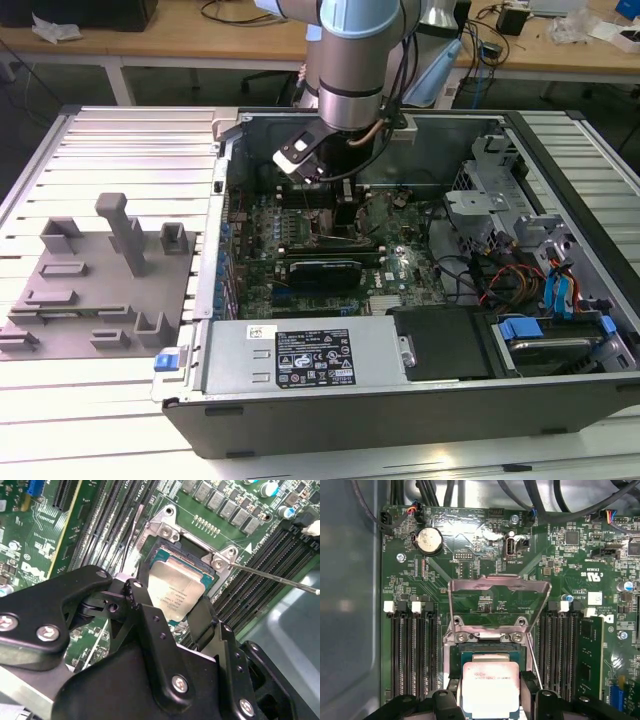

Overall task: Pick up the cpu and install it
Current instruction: 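Place the cpu into insertion slot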

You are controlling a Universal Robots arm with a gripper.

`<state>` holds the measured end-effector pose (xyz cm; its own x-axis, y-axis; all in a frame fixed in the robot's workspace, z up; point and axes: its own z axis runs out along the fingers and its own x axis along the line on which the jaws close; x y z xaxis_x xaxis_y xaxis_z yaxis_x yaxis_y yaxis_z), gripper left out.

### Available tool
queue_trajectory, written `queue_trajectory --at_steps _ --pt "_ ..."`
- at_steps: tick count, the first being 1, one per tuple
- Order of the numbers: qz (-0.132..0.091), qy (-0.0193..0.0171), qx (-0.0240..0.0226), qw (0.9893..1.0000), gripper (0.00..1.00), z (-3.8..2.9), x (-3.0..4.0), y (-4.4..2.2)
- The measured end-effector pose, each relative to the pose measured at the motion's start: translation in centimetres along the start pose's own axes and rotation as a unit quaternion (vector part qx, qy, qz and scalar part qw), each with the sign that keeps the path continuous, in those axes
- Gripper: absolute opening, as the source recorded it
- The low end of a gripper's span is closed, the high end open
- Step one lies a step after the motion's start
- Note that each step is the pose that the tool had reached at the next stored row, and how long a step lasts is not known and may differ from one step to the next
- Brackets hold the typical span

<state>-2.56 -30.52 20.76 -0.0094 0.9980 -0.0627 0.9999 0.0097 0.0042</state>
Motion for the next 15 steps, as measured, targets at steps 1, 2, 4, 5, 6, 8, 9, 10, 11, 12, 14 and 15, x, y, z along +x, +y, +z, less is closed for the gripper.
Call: queue_trajectory --at_steps 1,2,4,5,6,8,9,10,11,12,14,15 --pt "0.0 -0.0001 0.0 1.0 0.55 0.11 0.01 0.0" --pt "0.0 -0.0001 0.0 1.0 0.55 0.16 0.01 -0.01" --pt "-0.003 -0.0001 -0.0002 1.0 0.55 0.24 0.01 -0.01" --pt "-0.004 0.0 -0.0002 1.0 0.55 0.28 0.02 -0.01" --pt "-0.004 0.0 -0.0002 1.0 0.55 0.34 0.02 -0.01" --pt "-0.004 0.0 -0.0002 1.0 0.55 0.53 0.03 -0.01" --pt "-0.004 0.0 -0.0003 1.0 0.55 0.62 0.04 -0.01" --pt "-0.004 -0.0001 -0.0002 1.0 0.55 0.69 0.04 -0.01" --pt "-0.004 0.0 -0.0002 1.0 0.55 0.76 0.05 -0.02" --pt "-0.004 -0.0001 -0.0002 1.0 0.55 0.79 0.05 -0.02" --pt "-0.004 0.0 -0.0002 1.0 0.55 0.9 0.06 -0.02" --pt "-0.004 -0.0001 -0.0002 1.0 0.55 0.92 0.06 -0.02"
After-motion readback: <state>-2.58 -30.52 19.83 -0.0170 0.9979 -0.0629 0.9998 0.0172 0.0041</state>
